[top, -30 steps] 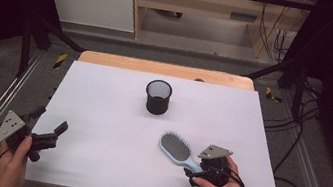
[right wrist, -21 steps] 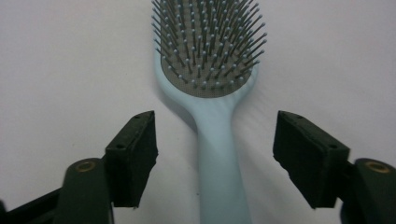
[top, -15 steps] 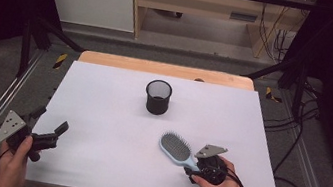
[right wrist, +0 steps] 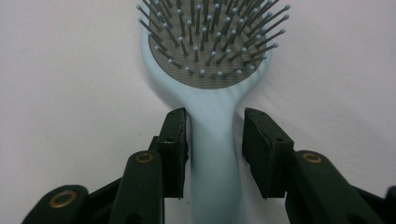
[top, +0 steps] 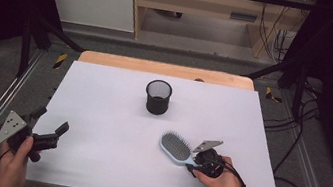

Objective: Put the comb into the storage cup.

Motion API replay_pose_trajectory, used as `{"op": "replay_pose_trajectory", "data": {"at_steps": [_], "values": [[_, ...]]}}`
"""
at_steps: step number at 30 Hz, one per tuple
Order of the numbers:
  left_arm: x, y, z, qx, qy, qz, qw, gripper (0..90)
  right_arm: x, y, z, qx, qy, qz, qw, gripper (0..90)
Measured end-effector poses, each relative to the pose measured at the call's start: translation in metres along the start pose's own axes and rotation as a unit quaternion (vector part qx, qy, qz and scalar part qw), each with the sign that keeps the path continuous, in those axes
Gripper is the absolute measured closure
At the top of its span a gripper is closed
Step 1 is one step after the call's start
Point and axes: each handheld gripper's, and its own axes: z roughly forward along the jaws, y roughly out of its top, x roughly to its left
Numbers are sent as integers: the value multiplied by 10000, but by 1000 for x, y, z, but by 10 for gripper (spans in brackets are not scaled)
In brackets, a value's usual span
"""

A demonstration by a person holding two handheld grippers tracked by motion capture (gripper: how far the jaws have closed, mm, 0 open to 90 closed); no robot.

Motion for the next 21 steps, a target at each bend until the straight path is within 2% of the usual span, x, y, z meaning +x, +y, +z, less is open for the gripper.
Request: {"op": "replay_pose_trajectory", "data": {"at_steps": [6, 11, 15, 21], "values": [[-1, 0, 1, 16, -34, -3, 10000, 13, 7, 6, 0, 227, -63, -137, 9996, 690], [-5, 1, 0, 2, -54, -12, 10000, 13, 7, 9, 1, 290, -65, -251, 9992, 697], [-8, 1, 0, 19, -32, -17, 10000, 14, 7, 14, 0, 173, -126, -287, 9994, 698], [-16, 2, 2, 39, -123, -64, 9999, 15, 10, 25, -1, -124, -59, -385, 9992, 698]]}}
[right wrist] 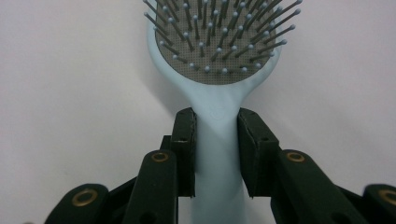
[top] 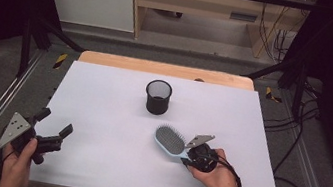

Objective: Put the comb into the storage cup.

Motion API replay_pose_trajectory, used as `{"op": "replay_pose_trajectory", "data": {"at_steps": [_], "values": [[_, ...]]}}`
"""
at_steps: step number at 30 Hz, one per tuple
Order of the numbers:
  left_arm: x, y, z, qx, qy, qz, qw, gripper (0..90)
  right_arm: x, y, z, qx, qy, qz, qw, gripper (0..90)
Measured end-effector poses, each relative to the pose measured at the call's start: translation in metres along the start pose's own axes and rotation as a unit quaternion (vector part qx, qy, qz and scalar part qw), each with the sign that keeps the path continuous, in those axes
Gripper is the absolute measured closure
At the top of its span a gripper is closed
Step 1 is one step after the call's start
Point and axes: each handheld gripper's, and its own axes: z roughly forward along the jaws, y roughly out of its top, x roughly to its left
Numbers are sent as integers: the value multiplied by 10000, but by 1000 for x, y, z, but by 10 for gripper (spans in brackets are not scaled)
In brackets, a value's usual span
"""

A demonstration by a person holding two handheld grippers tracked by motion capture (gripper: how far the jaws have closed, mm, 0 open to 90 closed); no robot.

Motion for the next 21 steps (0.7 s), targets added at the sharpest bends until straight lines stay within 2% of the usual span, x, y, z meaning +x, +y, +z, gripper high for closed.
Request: {"op": "replay_pose_trajectory", "data": {"at_steps": [2, 6, 10, 14, 18, 21], "values": [[-4, 0, 2, 3, -73, -35, 10000, 15, 2, 5, 0, -201, 82, 15, 9998, 699], [-14, 3, 12, 22, -235, -151, 9996, 16, 5, 11, 4, -356, 147, 22, 9993, 698], [-26, 10, 25, 96, -394, -116, 9991, 17, 10, 19, 13, -410, 198, 8, 9990, 699], [-38, 20, 38, 238, -513, 57, 9984, 19, 15, 27, 22, -512, 207, 3, 9985, 698], [-49, 30, 53, 330, -684, 112, 9970, 18, 23, 35, 28, -677, 188, 17, 9975, 698], [-57, 36, 65, 438, -794, 164, 9957, 18, 25, 38, 30, -702, 199, -2, 9973, 698]]}}
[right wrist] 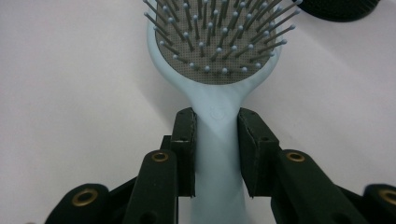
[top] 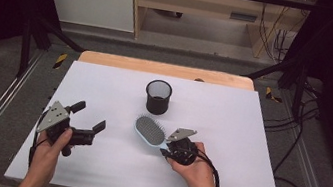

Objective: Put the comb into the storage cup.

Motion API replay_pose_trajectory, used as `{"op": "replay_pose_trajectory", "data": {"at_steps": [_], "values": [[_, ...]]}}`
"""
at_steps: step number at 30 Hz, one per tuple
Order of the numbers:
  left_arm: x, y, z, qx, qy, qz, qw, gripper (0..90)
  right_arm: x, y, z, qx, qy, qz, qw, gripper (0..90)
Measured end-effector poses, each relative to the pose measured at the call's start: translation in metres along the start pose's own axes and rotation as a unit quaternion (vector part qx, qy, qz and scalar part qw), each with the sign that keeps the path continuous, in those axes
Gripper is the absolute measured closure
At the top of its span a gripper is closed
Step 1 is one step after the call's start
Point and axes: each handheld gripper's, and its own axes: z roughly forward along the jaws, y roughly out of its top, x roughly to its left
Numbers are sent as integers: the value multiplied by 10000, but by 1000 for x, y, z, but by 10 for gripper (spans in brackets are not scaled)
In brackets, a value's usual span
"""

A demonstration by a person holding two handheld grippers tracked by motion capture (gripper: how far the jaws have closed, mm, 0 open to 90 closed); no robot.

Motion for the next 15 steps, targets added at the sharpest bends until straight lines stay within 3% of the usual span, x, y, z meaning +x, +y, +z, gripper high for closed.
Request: {"op": "replay_pose_trajectory", "data": {"at_steps": [6, 8, 13, 15], "values": [[-9, 12, 19, 135, -143, 96, 9998, 17, 3, 7, 8, -148, -24, -59, 9999, 698], [-10, 15, 23, 167, -190, 114, 9996, 16, 5, 10, 9, -350, -4, -69, 9994, 699], [-12, 22, 30, 216, -190, 108, 9995, 17, 7, 12, 11, -544, -54, -83, 9985, 699], [-13, 23, 32, 212, -183, 7, 9996, 17, 9, 11, 11, -787, -113, -87, 9968, 698]]}}
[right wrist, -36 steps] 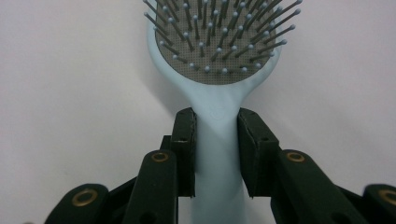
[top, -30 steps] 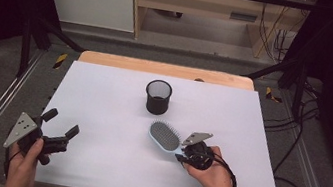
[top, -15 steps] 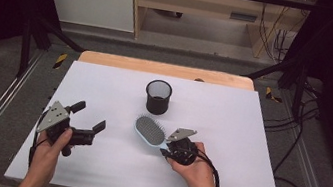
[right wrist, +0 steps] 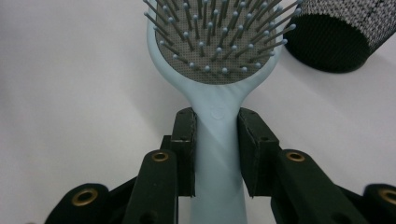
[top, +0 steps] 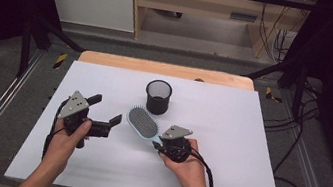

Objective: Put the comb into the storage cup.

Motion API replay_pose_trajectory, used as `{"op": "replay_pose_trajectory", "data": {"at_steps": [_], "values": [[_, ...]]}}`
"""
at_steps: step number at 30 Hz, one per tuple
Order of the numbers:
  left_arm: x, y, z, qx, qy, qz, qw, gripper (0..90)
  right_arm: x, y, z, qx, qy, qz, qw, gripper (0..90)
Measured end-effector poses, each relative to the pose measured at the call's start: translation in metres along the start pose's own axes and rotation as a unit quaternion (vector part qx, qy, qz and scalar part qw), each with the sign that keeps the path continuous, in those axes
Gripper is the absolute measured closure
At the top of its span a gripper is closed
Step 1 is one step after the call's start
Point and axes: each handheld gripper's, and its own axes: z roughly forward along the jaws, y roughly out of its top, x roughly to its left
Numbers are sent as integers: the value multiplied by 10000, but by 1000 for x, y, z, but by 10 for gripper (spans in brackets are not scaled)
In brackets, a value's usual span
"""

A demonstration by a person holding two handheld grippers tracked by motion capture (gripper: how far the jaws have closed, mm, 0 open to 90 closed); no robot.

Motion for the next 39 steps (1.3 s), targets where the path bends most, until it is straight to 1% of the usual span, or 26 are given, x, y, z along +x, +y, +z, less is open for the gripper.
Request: {"op": "replay_pose_trajectory", "data": {"at_steps": [1, 3, 5, 6, 8, 9, 10, 12, 13, 15, 17, 20, 23, 24, 25, 26, 28, 30, 32, 35, 36, 37, 38, 39], "values": [[0, 0, 1, -14, 6, -69, 10000, 17, 0, 0, 0, 0, 0, 0, 10000, 698], [0, 1, 2, -46, 6, -200, 9998, 18, 2, 1, -1, -123, -22, -10, 9999, 698], [0, 1, 2, -80, 41, -332, 9994, 19, 6, 3, -2, -191, -87, -86, 9997, 698], [-1, 1, 3, -84, -5, -440, 9990, 20, 7, 4, -3, -242, -108, -136, 9996, 698], [-2, 1, 4, -78, -1, -511, 9987, 20, 9, 4, -4, -300, -179, -163, 9993, 698], [-4, 2, 4, -76, 6, -518, 9986, 21, 10, 4, -5, -353, -214, -158, 9990, 698], [-5, 3, 4, -71, 1, -499, 9987, 24, 11, 4, -8, -461, -250, -98, 9986, 698], [-9, 5, 4, -113, -13, -456, 9989, 23, 11, 3, -9, -504, -287, -111, 9983, 698], [-10, 6, 4, -127, -26, -444, 9989, 21, 10, 2, -11, -585, -363, -61, 9976, 698], [-12, 8, 4, -156, -20, -438, 9989, 21, 10, 2, -11, -628, -400, -44, 9972, 698], [-15, 9, 6, -183, -127, -543, 9983, 22, 9, 2, -14, -726, -463, -4, 9963, 698], [-16, 12, 8, -203, -189, -594, 9978, 23, 8, 2, -18, -859, -543, 14, 9948, 699], [-18, 14, 12, -172, -270, -654, 9973, 24, 6, 3, -21, -1022, -612, 76, 9929, 698], [-20, 14, 14, -170, -305, -673, 9971, 25, 5, 3, -22, -1071, -631, 90, 9922, 699], [-21, 13, 16, -152, -344, -686, 9969, 26, 4, 3, -24, -1172, -673, 106, 9908, 698], [-23, 13, 18, -130, -376, -698, 9968, 26, 4, 3, -24, -1172, -673, 106, 9908, 698], [-26, 11, 23, -82, -436, -689, 9966, 28, 3, 3, -26, -1260, -740, 117, 9892, 698], [-30, 10, 29, -84, -538, -761, 9956, 31, 2, 3, -28, -1324, -784, 141, 9880, 699], [-33, 11, 34, -88, -606, -838, 9946, 35, 1, 2, -29, -1373, -814, 141, 9871, 699], [-38, 13, 43, -55, -683, -861, 9939, 40, 0, 2, -31, -1454, -863, 142, 9855, 699], [-39, 14, 46, -42, -711, -895, 9934, 49, 1, 3, -33, -1520, -906, 105, 9842, 698], [-40, 15, 49, -29, -746, -920, 9930, 49, 1, 3, -33, -1520, -906, 105, 9842, 698], [-41, 16, 52, -17, -765, -916, 9928, 55, 1, 4, -35, -1571, -923, 100, 9832, 699], [-42, 18, 55, -10, -792, -898, 9928, 55, 1, 4, -35, -1571, -923, 100, 9832, 699]]}}
